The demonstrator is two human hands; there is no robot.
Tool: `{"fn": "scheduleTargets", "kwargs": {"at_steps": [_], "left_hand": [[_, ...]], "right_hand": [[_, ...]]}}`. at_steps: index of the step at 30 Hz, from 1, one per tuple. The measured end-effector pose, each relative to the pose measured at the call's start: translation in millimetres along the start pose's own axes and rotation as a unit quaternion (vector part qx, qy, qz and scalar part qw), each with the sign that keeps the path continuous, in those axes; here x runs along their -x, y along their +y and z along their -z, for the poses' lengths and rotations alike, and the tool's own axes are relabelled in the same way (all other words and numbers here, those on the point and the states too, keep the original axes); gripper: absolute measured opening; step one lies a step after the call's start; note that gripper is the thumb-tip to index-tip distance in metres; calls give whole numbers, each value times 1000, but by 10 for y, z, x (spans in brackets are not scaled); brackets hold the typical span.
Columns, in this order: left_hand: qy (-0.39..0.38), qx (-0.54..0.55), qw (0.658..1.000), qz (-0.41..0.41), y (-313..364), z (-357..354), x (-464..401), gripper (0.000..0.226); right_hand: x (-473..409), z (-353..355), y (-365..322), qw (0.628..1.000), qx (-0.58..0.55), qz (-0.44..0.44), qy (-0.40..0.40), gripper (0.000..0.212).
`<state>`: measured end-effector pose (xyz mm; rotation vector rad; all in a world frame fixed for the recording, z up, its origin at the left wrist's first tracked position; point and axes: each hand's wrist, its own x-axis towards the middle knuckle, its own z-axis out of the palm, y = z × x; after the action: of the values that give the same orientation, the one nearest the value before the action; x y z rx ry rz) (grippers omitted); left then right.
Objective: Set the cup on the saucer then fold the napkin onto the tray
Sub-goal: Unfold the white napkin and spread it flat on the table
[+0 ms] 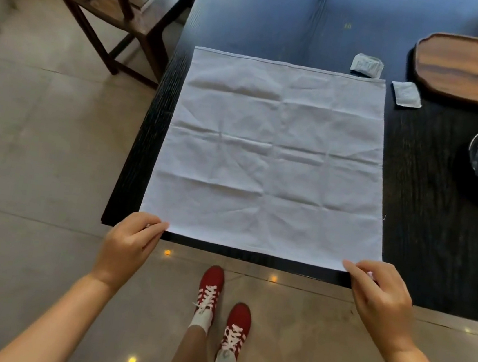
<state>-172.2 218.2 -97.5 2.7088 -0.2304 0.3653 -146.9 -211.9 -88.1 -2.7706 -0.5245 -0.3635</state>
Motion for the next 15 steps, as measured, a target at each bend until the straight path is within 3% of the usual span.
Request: {"fn": "scheduleTargets", "kwargs": {"at_steps": [8,12,15], "left_hand": [[0,-6,1000,-4,34,16,157,20],[17,6,999,38,238,61,-25,34],[-41,-8,998,49,684,-148,-396,53]], "right_hand": [[72,50,-41,1000,-9,-1,-13,26],[-85,88,-269,999,-30,-42,16,39],[-472,-66,-633,998,-46,-46,13,41]]}}
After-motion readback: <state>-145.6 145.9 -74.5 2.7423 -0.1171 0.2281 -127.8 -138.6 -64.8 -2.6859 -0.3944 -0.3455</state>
